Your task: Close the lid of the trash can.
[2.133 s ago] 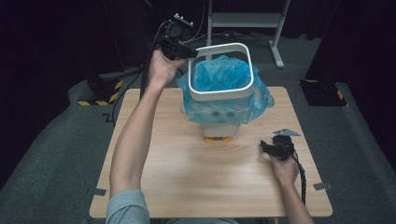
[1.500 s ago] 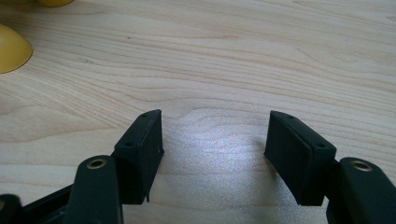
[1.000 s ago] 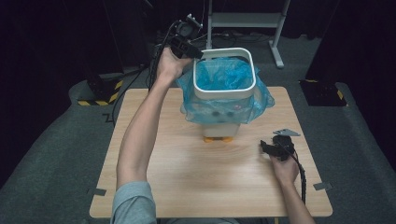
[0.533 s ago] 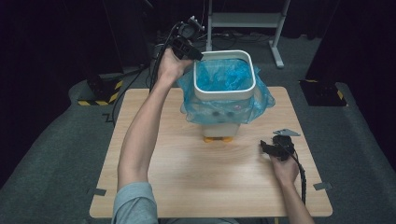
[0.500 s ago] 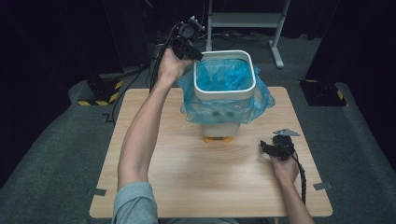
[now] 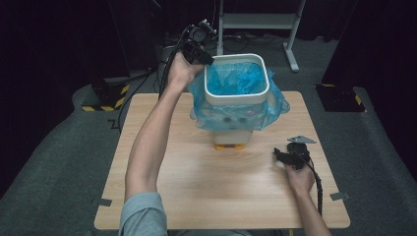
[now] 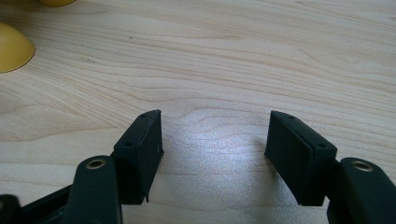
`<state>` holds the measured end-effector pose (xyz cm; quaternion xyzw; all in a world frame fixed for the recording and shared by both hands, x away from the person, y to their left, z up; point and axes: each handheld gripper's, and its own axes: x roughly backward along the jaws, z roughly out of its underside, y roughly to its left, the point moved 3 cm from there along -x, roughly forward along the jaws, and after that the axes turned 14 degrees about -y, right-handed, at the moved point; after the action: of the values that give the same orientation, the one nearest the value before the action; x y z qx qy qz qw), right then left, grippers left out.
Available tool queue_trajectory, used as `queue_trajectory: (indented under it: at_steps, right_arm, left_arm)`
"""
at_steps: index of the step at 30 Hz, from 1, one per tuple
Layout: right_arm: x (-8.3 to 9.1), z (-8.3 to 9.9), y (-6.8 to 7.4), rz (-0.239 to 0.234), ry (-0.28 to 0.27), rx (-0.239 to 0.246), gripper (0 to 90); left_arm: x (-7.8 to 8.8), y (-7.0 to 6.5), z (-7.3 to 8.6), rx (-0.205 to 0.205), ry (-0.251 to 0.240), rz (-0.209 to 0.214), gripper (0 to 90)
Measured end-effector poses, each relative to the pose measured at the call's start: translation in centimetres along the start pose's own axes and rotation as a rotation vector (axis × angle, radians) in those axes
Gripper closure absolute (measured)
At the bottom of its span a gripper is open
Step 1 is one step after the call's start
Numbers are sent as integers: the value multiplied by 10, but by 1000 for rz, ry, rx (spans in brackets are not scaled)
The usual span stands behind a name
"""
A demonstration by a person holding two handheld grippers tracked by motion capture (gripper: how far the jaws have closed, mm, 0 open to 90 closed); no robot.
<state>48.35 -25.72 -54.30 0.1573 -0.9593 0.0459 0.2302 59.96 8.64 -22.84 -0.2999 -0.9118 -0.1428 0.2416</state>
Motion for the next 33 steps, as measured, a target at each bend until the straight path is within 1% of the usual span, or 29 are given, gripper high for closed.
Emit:
queue_trajectory:
  at_steps: [2, 6, 8, 14, 21, 23, 26, 27, 29, 32, 33]
  right_arm:
    - [0, 0, 0, 1, 0, 0, 360]
    - [0, 0, 0, -2, 1, 1, 356]
    - [0, 0, 0, -1, 0, 0, 355]
    - [0, 0, 0, -1, 0, 0, 354]
    - [0, 0, 0, -1, -2, 0, 354]
    - [0, 0, 0, -2, -1, 0, 354]
    - [0, 0, 0, -2, -1, 0, 354]
    - [0, 0, 0, -2, -1, 0, 354]
    - [0, 0, 0, -2, -1, 0, 354]
    - [0, 0, 0, -2, -1, 0, 354]
    - [0, 0, 0, -2, -1, 0, 353]
  left_arm:
    - [0, 0, 0, 4, -1, 2, 807]
    - [-2, -1, -1, -4, -4, -4, 807]
    - [-2, -2, -1, -5, 0, 1, 807]
    - [-2, -1, 1, -10, 14, -11, 807]
    - [-2, -2, 2, -13, 9, -13, 806]
    - [-2, -1, 3, -8, 6, -8, 804]
    - [-1, -2, 4, 2, -12, -10, 798]
    - [-1, -2, 5, 4, -16, -5, 792]
    - [-2, -1, 5, 27, -29, 8, 772]
    - [-3, -1, 4, 31, -36, 8, 767]
    - [-4, -1, 4, 24, -36, 4, 761]
